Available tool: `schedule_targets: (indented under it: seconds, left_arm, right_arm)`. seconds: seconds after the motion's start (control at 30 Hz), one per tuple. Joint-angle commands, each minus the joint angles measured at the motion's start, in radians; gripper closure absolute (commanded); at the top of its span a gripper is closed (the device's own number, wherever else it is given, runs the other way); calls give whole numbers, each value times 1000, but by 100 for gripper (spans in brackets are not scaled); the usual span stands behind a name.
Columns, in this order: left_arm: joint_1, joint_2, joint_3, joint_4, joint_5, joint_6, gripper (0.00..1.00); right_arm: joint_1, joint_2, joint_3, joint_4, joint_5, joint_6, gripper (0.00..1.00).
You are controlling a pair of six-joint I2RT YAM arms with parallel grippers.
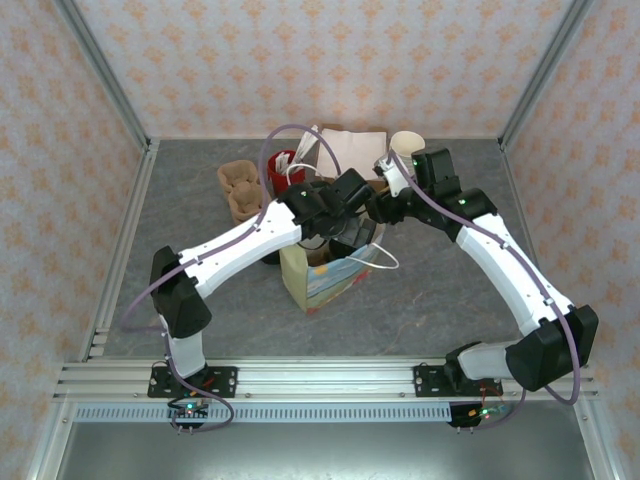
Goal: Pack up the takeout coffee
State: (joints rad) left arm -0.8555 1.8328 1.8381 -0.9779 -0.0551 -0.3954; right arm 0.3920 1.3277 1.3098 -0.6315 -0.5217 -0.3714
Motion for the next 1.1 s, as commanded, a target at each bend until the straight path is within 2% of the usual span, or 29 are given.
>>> schedule_targets:
  seconds: [0.0,0.3,0.5,0.77,0.9,1.07]
  left_arm:
    - [-2,-46,66,-57,6,-10,0]
    - [-1,-88,169,-124,26,-4,0]
    - [8,-125,281,-88,68,61,0]
    - [140,-45,549,-315,63,182,3]
    - [188,-34,525,-350,98,212,4]
    - [231,-5,478,-349,226,221,6]
  right_arm:
    - [5,4,40,-18,18,-25,57]
    - [-8,-2,79,13,24,22,55]
    - [-19,21,168,25,21,91,51]
    - [-22,-3,180,56,24,121,46]
    - [-22,-18,171,56,31,127,46]
    - [-22,-35,160,51,33,134,46]
